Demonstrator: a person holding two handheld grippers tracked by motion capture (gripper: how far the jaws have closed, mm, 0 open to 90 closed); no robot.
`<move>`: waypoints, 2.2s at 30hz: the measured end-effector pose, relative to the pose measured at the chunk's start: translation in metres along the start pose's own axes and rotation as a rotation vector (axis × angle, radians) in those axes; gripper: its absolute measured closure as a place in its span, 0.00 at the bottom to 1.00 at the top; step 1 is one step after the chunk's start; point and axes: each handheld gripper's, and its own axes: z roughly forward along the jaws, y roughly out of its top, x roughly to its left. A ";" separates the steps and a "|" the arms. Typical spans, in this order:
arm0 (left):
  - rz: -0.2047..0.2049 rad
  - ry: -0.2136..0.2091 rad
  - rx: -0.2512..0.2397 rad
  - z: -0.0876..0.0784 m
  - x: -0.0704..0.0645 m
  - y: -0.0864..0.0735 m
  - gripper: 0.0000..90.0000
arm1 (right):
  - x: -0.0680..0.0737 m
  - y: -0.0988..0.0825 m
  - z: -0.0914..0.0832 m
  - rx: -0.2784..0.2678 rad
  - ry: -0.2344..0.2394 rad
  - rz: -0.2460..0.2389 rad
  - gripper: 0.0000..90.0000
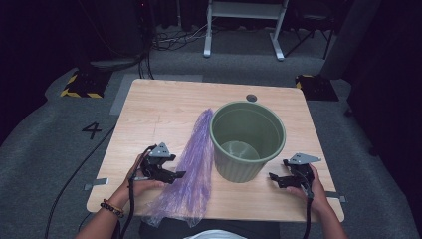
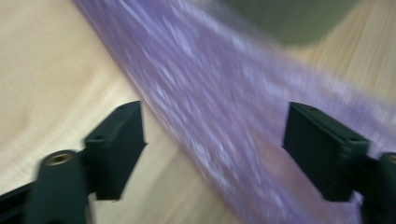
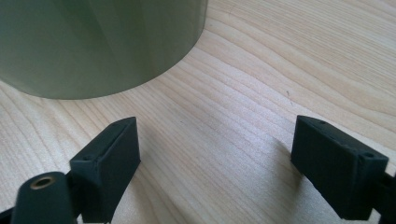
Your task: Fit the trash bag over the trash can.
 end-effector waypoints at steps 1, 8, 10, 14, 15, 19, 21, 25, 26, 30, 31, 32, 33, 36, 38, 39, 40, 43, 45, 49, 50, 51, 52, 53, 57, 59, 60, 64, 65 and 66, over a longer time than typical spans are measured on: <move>0.000 0.000 0.000 0.000 0.000 0.000 0.20 | 0.000 0.000 0.000 0.000 0.000 0.000 0.17; -0.068 0.007 -0.057 0.015 0.024 0.026 0.18 | 0.000 0.000 0.000 0.000 0.000 0.000 0.17; -0.088 0.018 -0.032 0.028 0.030 0.030 0.18 | 0.000 0.000 0.000 0.000 0.000 0.000 0.17; -0.101 0.076 0.023 0.051 0.035 0.035 0.18 | 0.000 0.000 0.000 0.000 0.000 0.000 0.17; -0.103 0.071 0.038 0.056 0.035 0.036 0.18 | 0.000 0.000 0.000 0.000 0.000 0.000 0.17; -0.062 0.118 0.062 0.068 0.030 0.035 0.20 | 0.000 0.000 0.000 0.000 0.000 0.000 0.17; -0.047 0.134 0.078 0.071 0.028 0.034 0.25 | 0.000 0.000 0.000 -0.001 0.001 0.001 0.17; -0.029 0.172 0.096 0.073 0.027 0.031 0.34 | 0.000 0.000 0.000 0.001 0.000 -0.001 0.17; -0.027 0.177 0.097 0.073 0.027 0.031 0.37 | 0.000 0.000 0.000 0.000 0.000 0.000 0.17; -0.006 0.206 0.082 0.070 0.027 0.028 0.49 | 0.000 0.000 0.000 0.000 0.000 0.000 0.17; -0.005 0.199 0.078 0.069 0.027 0.028 0.54 | 0.000 0.000 0.000 0.000 0.000 0.000 0.17; -0.005 0.195 0.080 0.068 0.027 0.027 0.60 | 0.000 0.000 0.000 0.000 0.000 0.000 0.17; 0.009 0.188 0.081 0.067 0.027 0.027 0.64 | 0.000 0.000 0.000 0.000 0.001 0.000 0.17; 0.014 0.172 0.076 0.064 0.027 0.025 0.77 | 0.000 0.000 0.000 0.000 0.000 0.000 0.17; 0.012 0.153 0.074 0.063 0.028 0.023 0.85 | 0.000 0.000 0.000 0.000 0.000 0.000 0.17; 0.006 0.142 0.067 0.062 0.029 0.022 0.92 | 0.000 0.000 0.000 0.000 0.000 0.000 0.17; 0.003 0.129 0.062 0.061 0.029 0.021 0.95 | 0.000 0.000 0.000 0.000 0.000 0.000 0.17; 0.021 0.124 0.057 0.060 0.029 0.019 0.99 | 0.000 0.000 0.000 0.000 0.000 0.001 0.17; 0.020 0.113 0.037 0.057 0.028 0.019 0.99 | 0.000 0.000 0.000 0.000 0.000 0.001 0.17; 0.046 0.134 0.008 0.051 0.026 0.022 1.00 | 0.000 0.000 0.000 0.000 0.004 0.000 0.17; 0.043 0.127 -0.001 0.050 0.026 0.023 1.00 | 0.000 0.000 0.000 -0.001 0.005 -0.001 0.17; 0.050 0.130 -0.005 0.048 0.026 0.023 1.00 | -0.001 0.000 0.000 -0.001 0.005 -0.002 0.17; 0.053 0.139 -0.011 0.046 0.024 0.023 1.00 | -0.001 0.000 0.000 -0.001 0.005 -0.002 0.17; 0.060 0.144 -0.017 0.043 0.024 0.024 1.00 | -0.001 0.000 0.000 -0.001 0.005 -0.002 0.17; 0.080 0.154 -0.052 0.031 0.018 0.027 1.00 | -0.001 0.000 0.000 0.000 0.006 -0.002 0.17; 0.103 0.171 -0.068 0.024 0.014 0.030 1.00 | -0.001 0.000 0.000 -0.001 0.005 -0.001 0.17; 0.112 0.174 -0.082 0.021 0.013 0.032 1.00 | -0.001 0.000 0.000 -0.002 0.006 -0.001 0.17; 0.135 0.188 -0.130 0.009 0.008 0.039 1.00 | -0.001 0.000 0.000 -0.001 0.007 0.000 0.18; 0.137 0.192 -0.144 0.006 0.007 0.040 1.00 | -0.001 0.000 0.000 -0.002 0.008 0.002 0.18; 0.140 0.196 -0.154 0.003 0.006 0.041 1.00 | -0.001 0.000 0.000 -0.003 0.007 0.002 0.18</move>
